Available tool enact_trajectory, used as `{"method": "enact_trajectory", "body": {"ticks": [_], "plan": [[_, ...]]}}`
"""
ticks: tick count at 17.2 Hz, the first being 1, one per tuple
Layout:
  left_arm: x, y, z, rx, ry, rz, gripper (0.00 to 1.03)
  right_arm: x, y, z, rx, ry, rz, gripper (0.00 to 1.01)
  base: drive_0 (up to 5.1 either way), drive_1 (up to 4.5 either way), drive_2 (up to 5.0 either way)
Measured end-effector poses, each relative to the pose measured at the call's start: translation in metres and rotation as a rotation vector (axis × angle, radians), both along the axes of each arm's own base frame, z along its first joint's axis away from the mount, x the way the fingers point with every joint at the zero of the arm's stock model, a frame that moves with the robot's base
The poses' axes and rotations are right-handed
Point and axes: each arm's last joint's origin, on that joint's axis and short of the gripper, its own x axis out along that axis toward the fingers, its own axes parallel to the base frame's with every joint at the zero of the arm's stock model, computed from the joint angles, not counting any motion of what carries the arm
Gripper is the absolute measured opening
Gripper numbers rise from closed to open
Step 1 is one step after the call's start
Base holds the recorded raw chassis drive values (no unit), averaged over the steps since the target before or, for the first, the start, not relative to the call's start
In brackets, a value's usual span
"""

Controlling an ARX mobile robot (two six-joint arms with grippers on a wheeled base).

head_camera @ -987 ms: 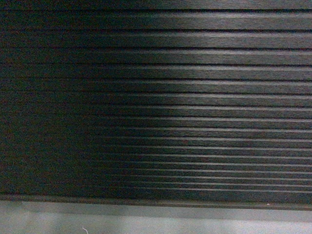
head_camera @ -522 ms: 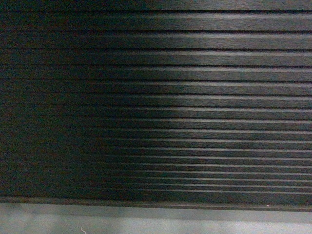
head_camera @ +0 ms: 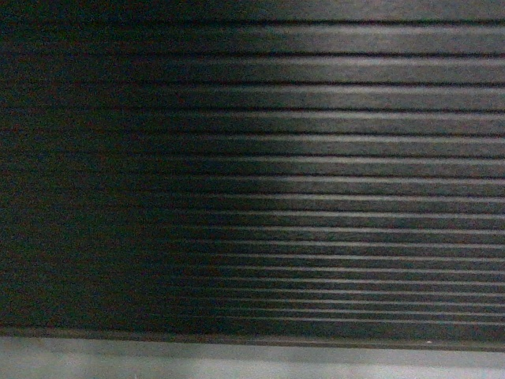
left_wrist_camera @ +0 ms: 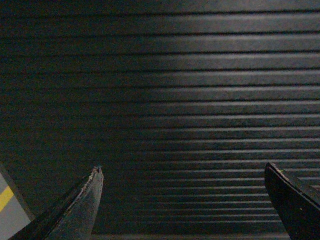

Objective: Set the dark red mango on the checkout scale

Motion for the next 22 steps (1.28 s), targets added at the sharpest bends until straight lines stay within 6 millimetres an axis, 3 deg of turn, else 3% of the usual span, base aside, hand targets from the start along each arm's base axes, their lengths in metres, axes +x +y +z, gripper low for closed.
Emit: {"method": "enact_trajectory", "body": {"ticks": [22], "plan": [[0.0000,0.0000,0.0001,0.000,-0.001,-0.002,0.98,0.0000,0.0000,0.0000,0.000,0.000,0.002,0.98,0.0,0.00,0.0]]}}
